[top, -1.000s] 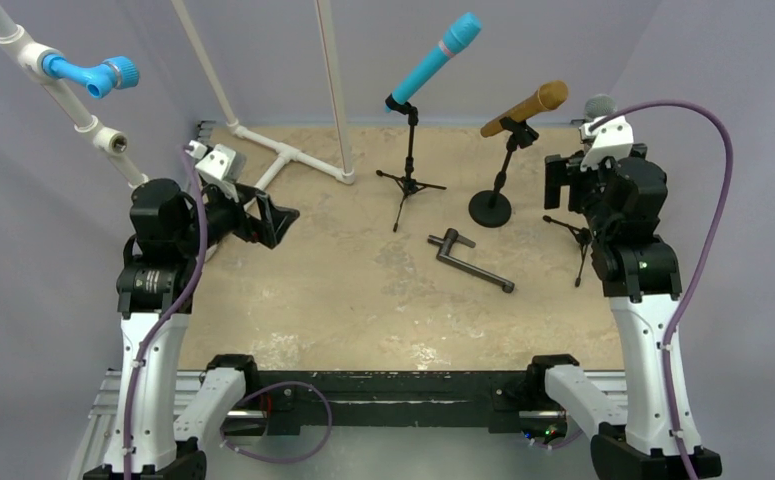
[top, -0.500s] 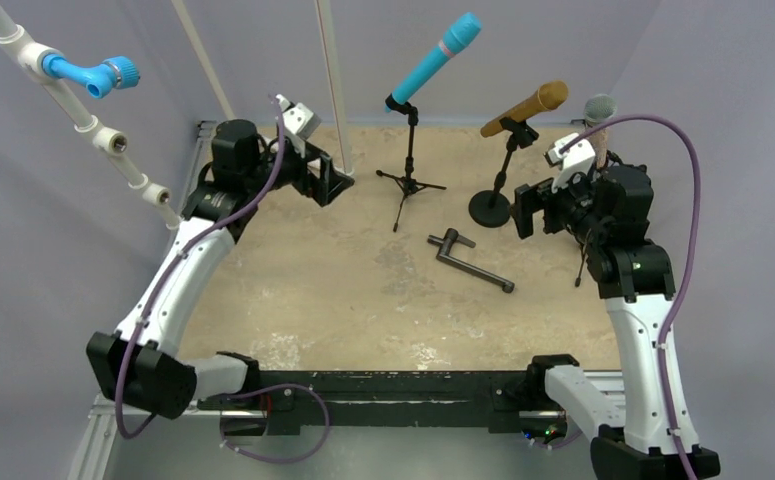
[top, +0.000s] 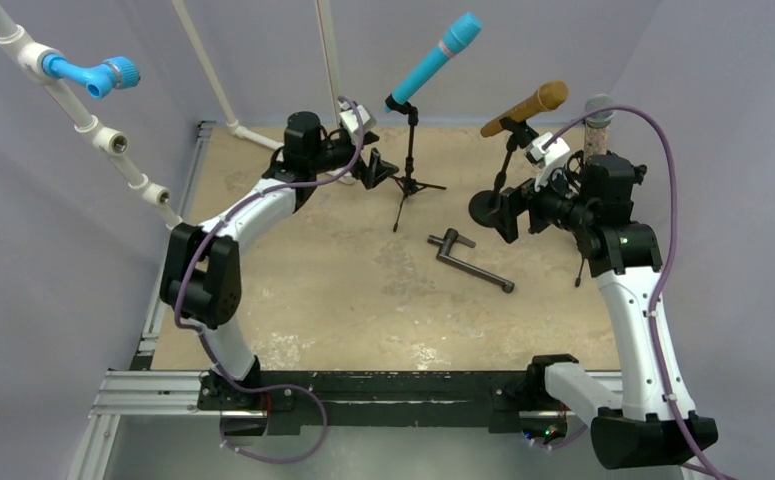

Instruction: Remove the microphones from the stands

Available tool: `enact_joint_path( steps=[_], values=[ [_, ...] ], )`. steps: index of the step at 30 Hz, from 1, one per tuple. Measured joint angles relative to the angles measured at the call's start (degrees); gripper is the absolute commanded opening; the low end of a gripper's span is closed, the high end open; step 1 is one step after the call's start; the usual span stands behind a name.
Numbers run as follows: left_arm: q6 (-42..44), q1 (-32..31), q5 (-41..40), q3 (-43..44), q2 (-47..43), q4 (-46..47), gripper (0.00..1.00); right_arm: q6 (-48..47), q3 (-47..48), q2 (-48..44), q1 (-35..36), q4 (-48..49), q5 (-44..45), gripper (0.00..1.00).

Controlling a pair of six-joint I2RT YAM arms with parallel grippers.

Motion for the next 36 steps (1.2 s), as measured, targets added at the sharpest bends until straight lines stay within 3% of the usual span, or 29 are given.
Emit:
enact_joint_path(
  steps=[9,18,25,30,34,36],
  values=[
    [-4.42,-0.79,3.1,5.49,13.38,18.64,0.8,-1.31,0.0,2.36,0.0,-0.24,-1.84,0.99],
    [-7.82,-2.14,4.63,10.01,19.26,24.74,0.69,-2.23,0.0,2.64,0.0,-0.26,-2.01,0.99],
    [-8.83,-3.63,4.55,12.46,21.33,26.82,0.38,-2.38,-0.44,2.64,0.0,-0.26,-2.25,0.99],
    [-10.19,-3.76,4.11,14.45,23.61,27.15,0.25,-2.47,-1.05,2.6,0.0,-0.28,-2.38,0.99],
    [-11.21,-3.76,3.43,14.71,24.5,27.82,0.02,-2.54,-1.29,2.54,0.0,-0.31,-2.38,0.99],
    [-12.09,-3.72,3.37,14.51,24.5,27.96,0.0,-2.54,-1.33,2.43,0.0,-0.31,-2.4,0.99]
  ],
)
